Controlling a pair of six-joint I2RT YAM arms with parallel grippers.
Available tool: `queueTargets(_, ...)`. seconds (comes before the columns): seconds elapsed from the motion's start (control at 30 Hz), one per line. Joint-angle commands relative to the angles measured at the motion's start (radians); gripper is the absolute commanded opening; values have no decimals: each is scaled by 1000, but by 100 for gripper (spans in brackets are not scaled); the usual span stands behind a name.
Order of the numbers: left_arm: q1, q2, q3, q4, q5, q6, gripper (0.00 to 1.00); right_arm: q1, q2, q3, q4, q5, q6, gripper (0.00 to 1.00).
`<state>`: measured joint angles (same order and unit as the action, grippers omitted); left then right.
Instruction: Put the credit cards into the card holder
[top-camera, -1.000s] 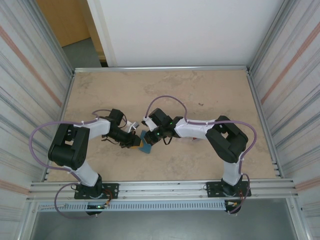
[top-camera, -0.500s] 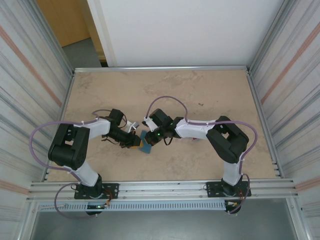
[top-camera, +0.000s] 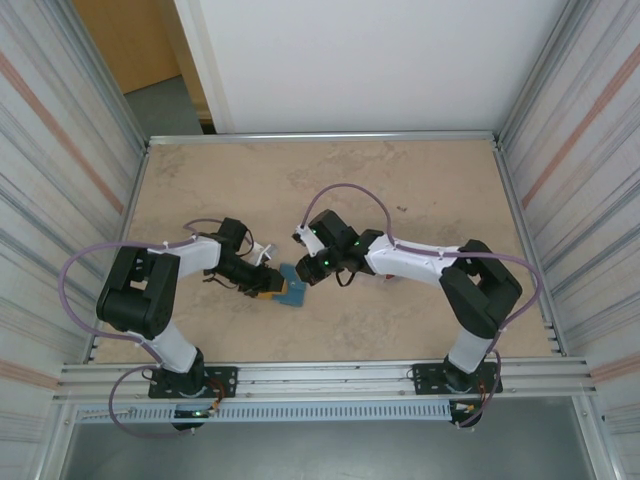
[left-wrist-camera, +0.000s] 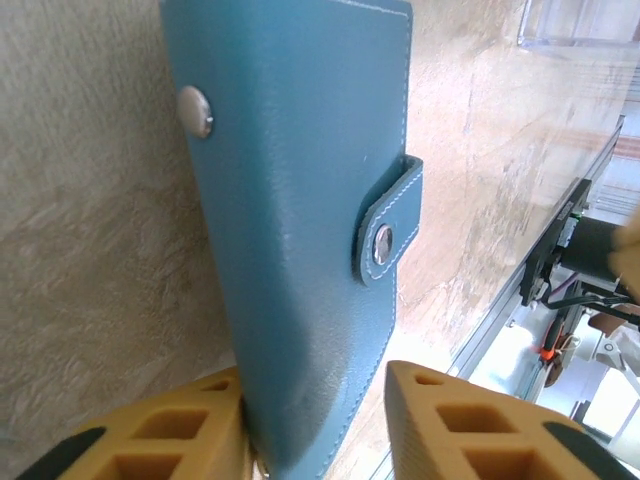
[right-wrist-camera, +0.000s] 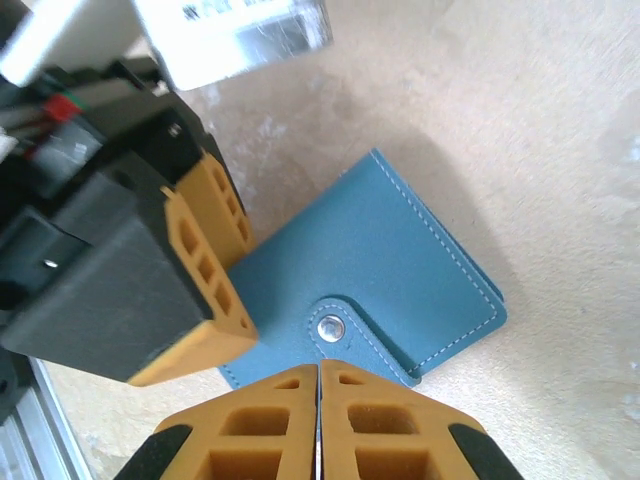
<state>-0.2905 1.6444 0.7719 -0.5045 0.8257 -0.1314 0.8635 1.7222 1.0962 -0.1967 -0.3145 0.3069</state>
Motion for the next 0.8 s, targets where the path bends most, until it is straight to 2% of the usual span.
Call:
queueTargets(0.0, 0, -3, 20, -32, -16, 7, 42, -7, -20, -20, -49, 23, 17, 8)
queueTargets(0.13, 2, -21, 21, -39, -36, 7, 50, -8, -29, -36, -43, 27, 29, 8)
queueTargets(0.23, 5, -39, 14, -40, -51, 8, 60, -8, -57, -45, -45, 42, 34, 8)
queueTargets(0.43, 15, -61, 15, -42, -56, 20, 65, -33, -165, -66, -82, 123, 36, 14)
queueTargets(0.63, 42, -114, 39, -51, -69, 89, 79, -139, -346, -129, -147, 232, 38, 37)
queueTargets(0.77, 86, -185, 69, -65, -132, 162, 91, -232, -469, -168, -200, 303, 28, 55)
